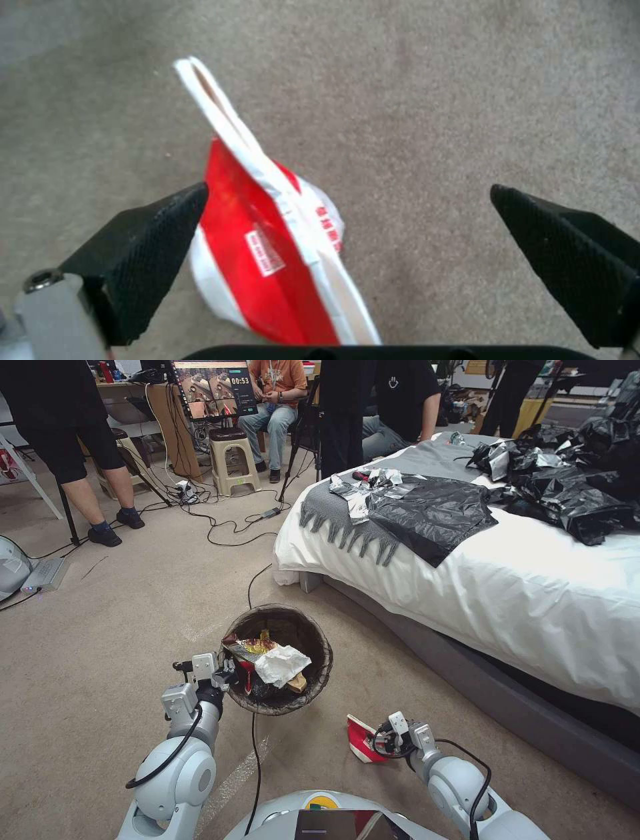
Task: Pick up the trash bin, then pick up the garbage from the floor and place it into the trash bin.
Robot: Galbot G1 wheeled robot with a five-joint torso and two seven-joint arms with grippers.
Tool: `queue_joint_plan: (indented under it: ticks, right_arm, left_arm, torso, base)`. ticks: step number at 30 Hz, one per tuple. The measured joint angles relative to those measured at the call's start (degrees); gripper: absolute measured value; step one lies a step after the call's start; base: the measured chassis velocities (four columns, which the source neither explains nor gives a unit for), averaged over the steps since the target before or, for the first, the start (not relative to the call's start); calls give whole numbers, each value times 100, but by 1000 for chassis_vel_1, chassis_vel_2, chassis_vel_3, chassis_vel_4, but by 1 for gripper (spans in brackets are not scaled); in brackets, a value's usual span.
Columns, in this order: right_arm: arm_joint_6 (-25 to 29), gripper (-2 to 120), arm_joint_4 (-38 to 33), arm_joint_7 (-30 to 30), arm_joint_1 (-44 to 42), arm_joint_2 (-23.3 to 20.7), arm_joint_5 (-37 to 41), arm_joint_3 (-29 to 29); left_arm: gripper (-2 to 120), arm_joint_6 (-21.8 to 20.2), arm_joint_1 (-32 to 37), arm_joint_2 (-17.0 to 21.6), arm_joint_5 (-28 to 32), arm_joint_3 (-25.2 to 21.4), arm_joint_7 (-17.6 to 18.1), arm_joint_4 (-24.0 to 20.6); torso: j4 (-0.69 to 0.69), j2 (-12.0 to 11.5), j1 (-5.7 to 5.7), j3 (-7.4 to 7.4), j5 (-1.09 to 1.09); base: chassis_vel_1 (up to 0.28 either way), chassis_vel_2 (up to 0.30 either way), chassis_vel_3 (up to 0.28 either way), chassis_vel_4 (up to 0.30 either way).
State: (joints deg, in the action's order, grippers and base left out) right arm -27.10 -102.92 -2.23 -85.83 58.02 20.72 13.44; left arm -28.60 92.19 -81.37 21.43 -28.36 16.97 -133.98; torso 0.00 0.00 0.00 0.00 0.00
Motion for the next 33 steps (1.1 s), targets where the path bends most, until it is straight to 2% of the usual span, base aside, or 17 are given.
queue_joint_plan:
  ticks: [11,13,16,21,22,23,25,27,28,29,31,32,33]
  right_arm:
    - [297,100,671,234,310,296,-198,-110]
    - [322,96,773,271,340,359,-234,-130]
    - [365,81,962,347,384,484,-318,-155]
    - [389,69,1068,376,404,552,-345,-160]
    - [410,58,1142,391,408,584,-363,-166]
    - [410,58,1142,391,408,584,-363,-166]
    - [439,49,1226,421,405,609,-389,-176]
    - [443,48,1234,422,404,611,-391,-177]
    - [448,41,1245,423,403,614,-393,-178]
    - [448,41,1245,423,403,614,-393,-178]
    - [459,32,1271,425,402,619,-398,-179]
    - [463,25,1283,426,401,622,-401,-179]
    - [463,25,1283,426,401,622,-401,-179]
  left_arm:
    - [4,-2,2,-16,-16,1,7,0]
    - [4,-3,2,-17,-16,0,8,0]
    - [4,-3,9,-19,-19,-1,11,-4]
    - [4,-3,18,-22,-22,-3,13,-13]
    - [4,-3,23,-23,-22,-3,13,-19]
    - [4,-3,23,-23,-22,-3,13,-19]
    - [4,-3,25,-24,-23,-3,15,-26]
    - [4,-3,25,-24,-23,-4,15,-26]
    - [4,-3,24,-24,-23,-4,15,-26]
    - [4,-3,24,-24,-23,-4,15,-26]
    - [4,-3,22,-23,-23,-4,15,-27]
    - [4,-3,21,-22,-23,-4,16,-27]
    - [4,-3,21,-22,-23,-4,16,-27]
  torso:
    - [0,0,0,0,-1]
    - [0,0,0,0,-1]
    - [0,0,0,0,0]
    - [0,0,0,0,0]
    - [0,1,0,0,0]
    - [0,1,0,0,0]
    - [0,1,0,0,0]
    - [0,1,0,0,0]
    - [0,1,0,0,0]
    - [0,1,0,0,0]
    - [0,1,0,0,0]
    - [0,1,0,0,0]
    - [0,1,0,0,0]
  base:
    - [0,0,0,0]
    - [0,0,0,0]
    - [0,0,0,0]
    - [0,0,0,0]
    - [0,0,0,0]
    - [0,0,0,0]
    - [0,0,0,0]
    - [0,0,0,0]
    - [0,0,0,0]
    - [0,0,0,0]
    - [0,0,0,0]
    - [0,0,0,0]
    - [0,0,0,0]
